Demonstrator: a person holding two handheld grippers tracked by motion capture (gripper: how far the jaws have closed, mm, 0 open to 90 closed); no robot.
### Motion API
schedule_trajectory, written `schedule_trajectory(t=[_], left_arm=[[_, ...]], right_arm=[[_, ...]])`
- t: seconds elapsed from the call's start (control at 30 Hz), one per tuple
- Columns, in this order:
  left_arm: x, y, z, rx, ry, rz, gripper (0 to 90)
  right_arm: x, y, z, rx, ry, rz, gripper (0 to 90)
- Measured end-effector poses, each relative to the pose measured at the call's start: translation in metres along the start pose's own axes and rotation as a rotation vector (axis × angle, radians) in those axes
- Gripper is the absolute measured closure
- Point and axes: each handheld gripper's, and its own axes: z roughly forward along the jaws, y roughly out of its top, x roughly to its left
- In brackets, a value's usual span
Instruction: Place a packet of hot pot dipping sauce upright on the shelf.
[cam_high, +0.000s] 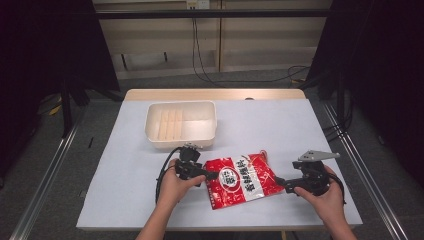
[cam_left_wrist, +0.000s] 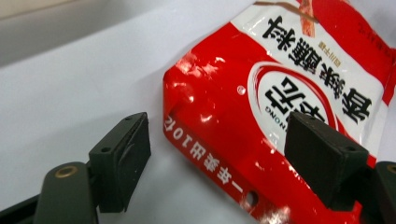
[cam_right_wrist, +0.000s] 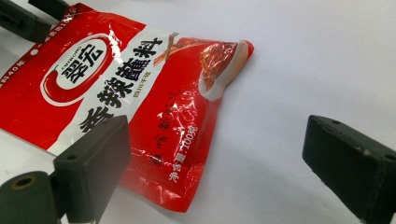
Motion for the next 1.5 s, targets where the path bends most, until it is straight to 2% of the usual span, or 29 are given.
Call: schedule_trajectory(t=[0.07, 0.17, 0.27, 0.3, 0.37, 0.4, 0.43, 0.47, 0.5, 0.57, 0.73, 0.8, 0.83, 0.9, 0.93, 0.97, 1.03, 1.07, 1.13, 1.27, 1.33, 1.43, 1.5], left_arm=[[0.001, 0.002, 0.003, 0.006, -0.003, 0.013, 22.8], [-0.001, 0.004, 0.004, 0.005, -0.005, 0.009, 25.4], [-0.002, 0.006, 0.005, 0.027, -0.025, 0.007, 28.5], [-0.002, 0.006, 0.005, 0.031, -0.038, -0.01, 30.8], [-0.001, 0.006, 0.004, 0.04, -0.046, -0.009, 34.4], [-0.001, 0.004, 0.004, 0.031, -0.051, -0.013, 35.9], [-0.001, 0.003, 0.003, 0.022, -0.054, -0.034, 37.4], [0.001, 0.003, 0.002, 0.029, -0.063, -0.034, 38.8], [0.001, 0.002, 0.001, 0.016, -0.073, -0.057, 40.3], [0.002, 0.001, -0.001, 0.016, -0.081, -0.066, 43.3], [0.0, -0.003, -0.004, 0.003, -0.103, -0.111, 45.0], [0.002, -0.005, -0.006, 0.004, -0.11, -0.106, 47.4], [0.001, -0.006, -0.006, -0.008, -0.111, -0.123, 48.9], [0.003, -0.007, -0.006, -0.004, -0.113, -0.12, 54.0], [0.005, -0.008, -0.007, 0.017, -0.11, -0.122, 54.8], [0.004, -0.009, -0.007, 0.014, -0.123, -0.153, 54.8], [0.005, -0.011, -0.008, 0.017, -0.132, -0.166, 52.5], [0.005, -0.013, -0.009, 0.03, -0.136, -0.154, 53.7], [0.006, -0.014, -0.008, 0.044, -0.122, -0.144, 62.1], [0.01, -0.011, -0.009, 0.072, -0.128, -0.185, 80.0], [0.012, -0.01, -0.01, 0.087, -0.133, -0.178, 83.2], [0.009, -0.003, -0.011, 0.063, -0.117, -0.199, 86.9], [0.011, 0.001, -0.013, 0.055, -0.112, -0.196, 89.4]], right_arm=[[0.0, 0.0, 0.0, 0.001, 0.002, -0.001, 7.9], [-0.001, 0.0, 0.0, -0.002, 0.004, -0.007, 7.9], [-0.001, 0.0, -0.002, 0.002, 0.004, 0.007, 7.9], [-0.001, 0.0, -0.002, 0.002, 0.003, 0.007, 7.9], [-0.002, -0.001, -0.002, -0.005, 0.006, 0.005, 7.9], [-0.002, -0.001, -0.002, -0.003, 0.004, 0.005, 7.9], [-0.003, -0.001, -0.002, -0.003, 0.006, 0.008, 7.9], [-0.003, -0.001, -0.002, -0.004, 0.006, 0.006, 7.9], [-0.003, -0.001, -0.002, -0.005, 0.005, 0.006, 7.9], [-0.003, -0.001, -0.002, -0.004, 0.008, 0.006, 8.0], [-0.001, 0.0, -0.001, -0.002, 0.009, 0.003, 8.0], [0.0, 0.0, 0.0, 0.0, 0.007, 0.001, 7.9], [0.0, 0.0, 0.0, 0.001, 0.007, 0.005, 8.0], [0.0, 0.0, 0.0, 0.002, 0.005, -0.001, 8.0], [0.0, 0.0, 0.0, 0.004, 0.006, 0.001, 7.9], [0.0, 0.0, 0.0, 0.001, 0.008, 0.0, 8.0], [0.0, 0.0, 0.0, 0.0, 0.007, 0.0, 7.9], [0.0, 0.0, 0.0, -0.002, 0.007, 0.0, 8.0], [0.0, 0.0, 0.0, -0.001, 0.006, 0.001, 8.0], [0.0, 0.0, 0.0, 0.003, 0.005, 0.001, 8.0], [0.001, 0.001, 0.001, 0.005, 0.008, 0.0, 8.0], [0.001, 0.001, 0.002, 0.002, 0.01, -0.003, 8.0], [0.001, 0.0, 0.003, 0.006, 0.01, -0.004, 8.0]])
